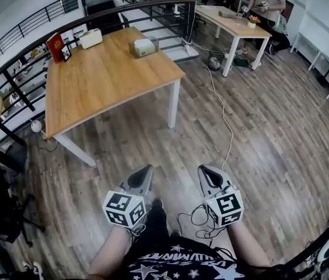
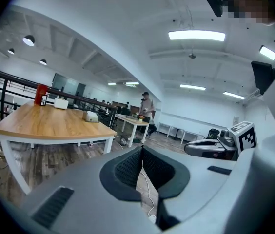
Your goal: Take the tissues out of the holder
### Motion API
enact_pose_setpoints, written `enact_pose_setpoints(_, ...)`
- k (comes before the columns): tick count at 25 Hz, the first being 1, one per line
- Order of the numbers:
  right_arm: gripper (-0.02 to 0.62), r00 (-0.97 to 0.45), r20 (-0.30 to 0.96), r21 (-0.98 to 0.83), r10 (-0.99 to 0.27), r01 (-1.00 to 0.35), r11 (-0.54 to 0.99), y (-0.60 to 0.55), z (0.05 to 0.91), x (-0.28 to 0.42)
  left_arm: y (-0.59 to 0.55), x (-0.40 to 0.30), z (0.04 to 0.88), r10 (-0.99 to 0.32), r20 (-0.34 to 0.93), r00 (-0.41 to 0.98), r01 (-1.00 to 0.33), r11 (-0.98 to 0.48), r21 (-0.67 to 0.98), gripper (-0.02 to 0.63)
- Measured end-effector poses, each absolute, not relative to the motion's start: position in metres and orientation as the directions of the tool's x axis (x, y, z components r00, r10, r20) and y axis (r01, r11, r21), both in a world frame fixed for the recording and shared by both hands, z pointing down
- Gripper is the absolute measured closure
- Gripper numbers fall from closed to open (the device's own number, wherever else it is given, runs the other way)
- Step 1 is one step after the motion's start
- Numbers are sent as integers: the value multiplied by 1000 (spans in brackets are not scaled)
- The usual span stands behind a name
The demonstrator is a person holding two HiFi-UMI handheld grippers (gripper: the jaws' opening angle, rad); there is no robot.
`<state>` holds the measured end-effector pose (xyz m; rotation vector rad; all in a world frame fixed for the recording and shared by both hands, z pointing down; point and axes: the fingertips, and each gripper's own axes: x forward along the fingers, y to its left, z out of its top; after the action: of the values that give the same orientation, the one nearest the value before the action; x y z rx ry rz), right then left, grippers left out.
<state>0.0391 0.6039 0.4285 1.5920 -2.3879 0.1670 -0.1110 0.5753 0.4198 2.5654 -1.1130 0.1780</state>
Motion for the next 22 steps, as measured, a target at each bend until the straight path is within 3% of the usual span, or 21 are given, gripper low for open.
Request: enact_pose_setpoints(22,577,-233,309,29,-922,-967,254,369,414,18,322,-151,413,-628,240,740,-672,-680,293,591)
